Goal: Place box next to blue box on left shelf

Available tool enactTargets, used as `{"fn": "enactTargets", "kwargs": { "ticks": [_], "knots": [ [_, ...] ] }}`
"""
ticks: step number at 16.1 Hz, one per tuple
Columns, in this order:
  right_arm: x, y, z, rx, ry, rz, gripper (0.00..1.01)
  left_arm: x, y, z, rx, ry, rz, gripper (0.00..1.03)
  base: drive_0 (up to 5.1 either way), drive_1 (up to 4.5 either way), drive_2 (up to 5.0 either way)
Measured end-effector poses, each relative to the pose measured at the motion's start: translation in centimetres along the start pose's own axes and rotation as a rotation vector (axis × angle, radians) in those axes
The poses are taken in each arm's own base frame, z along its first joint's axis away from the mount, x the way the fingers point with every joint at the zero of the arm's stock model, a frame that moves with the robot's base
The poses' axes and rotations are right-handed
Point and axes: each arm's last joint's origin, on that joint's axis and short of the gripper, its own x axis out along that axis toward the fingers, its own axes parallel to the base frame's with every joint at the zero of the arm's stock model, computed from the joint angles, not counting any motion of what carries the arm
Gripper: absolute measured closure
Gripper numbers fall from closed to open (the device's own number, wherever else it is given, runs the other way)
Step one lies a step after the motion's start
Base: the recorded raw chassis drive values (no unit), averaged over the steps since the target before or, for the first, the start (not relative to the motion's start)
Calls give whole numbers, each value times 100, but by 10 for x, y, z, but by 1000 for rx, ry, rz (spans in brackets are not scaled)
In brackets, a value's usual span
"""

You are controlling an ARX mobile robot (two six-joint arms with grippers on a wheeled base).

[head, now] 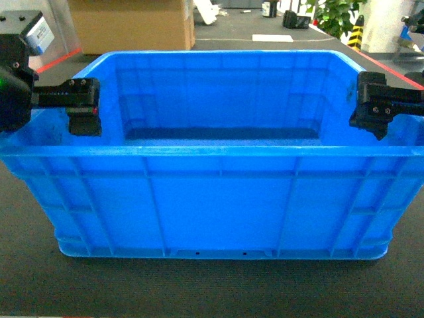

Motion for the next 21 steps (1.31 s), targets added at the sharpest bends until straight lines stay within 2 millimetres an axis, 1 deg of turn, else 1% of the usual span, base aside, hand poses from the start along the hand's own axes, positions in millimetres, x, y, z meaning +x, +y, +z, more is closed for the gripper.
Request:
{"fn": "enactTargets", "kwargs": {
  "ticks": [2,4,5,6,8,9,11,12,13,15,17,19,21],
  "knots": [
    [-1,4,5,3,-14,13,3,-2,1,8,-34,-6,-12,5,0,0,0],
    [0,6,4,0,-3,4,3,0,1,6,-56,26,-25,5,0,0,0],
    [1,6,3,-3,2,-1,5,2,2,5,-60,36,-13,5,0,0,0],
    [2,8,2,-10,5,-9,16,2,3,5,-61,35,0,12,0,0,0],
    [2,12,2,-25,2,-13,36,1,2,5,-51,32,-2,34,0,0,0],
    [0,14,2,-31,-5,-22,45,1,2,5,-42,31,2,43,0,0,0],
    [-4,14,2,-33,-23,-36,67,-2,2,6,-40,14,8,63,0,0,0],
    [-7,15,2,-35,-39,-40,75,-6,2,6,-41,-6,18,74,0,0,0],
    [-11,18,-1,-37,-56,-46,81,-12,2,6,-40,-24,22,82,0,0,0],
    [-20,25,-6,-36,-89,-42,82,-21,1,1,-42,-76,49,85,0,0,0],
    [-33,30,-7,-32,-180,-42,82,-37,0,6,-56,-189,51,86,0,0,0],
    [-55,34,5,-31,-351,-48,83,-61,-6,20,-66,-373,51,86,0,0,0],
    [-79,36,14,-49,-519,-53,83,-86,-9,27,-87,-531,45,86,0,0,0]
  ]
}}
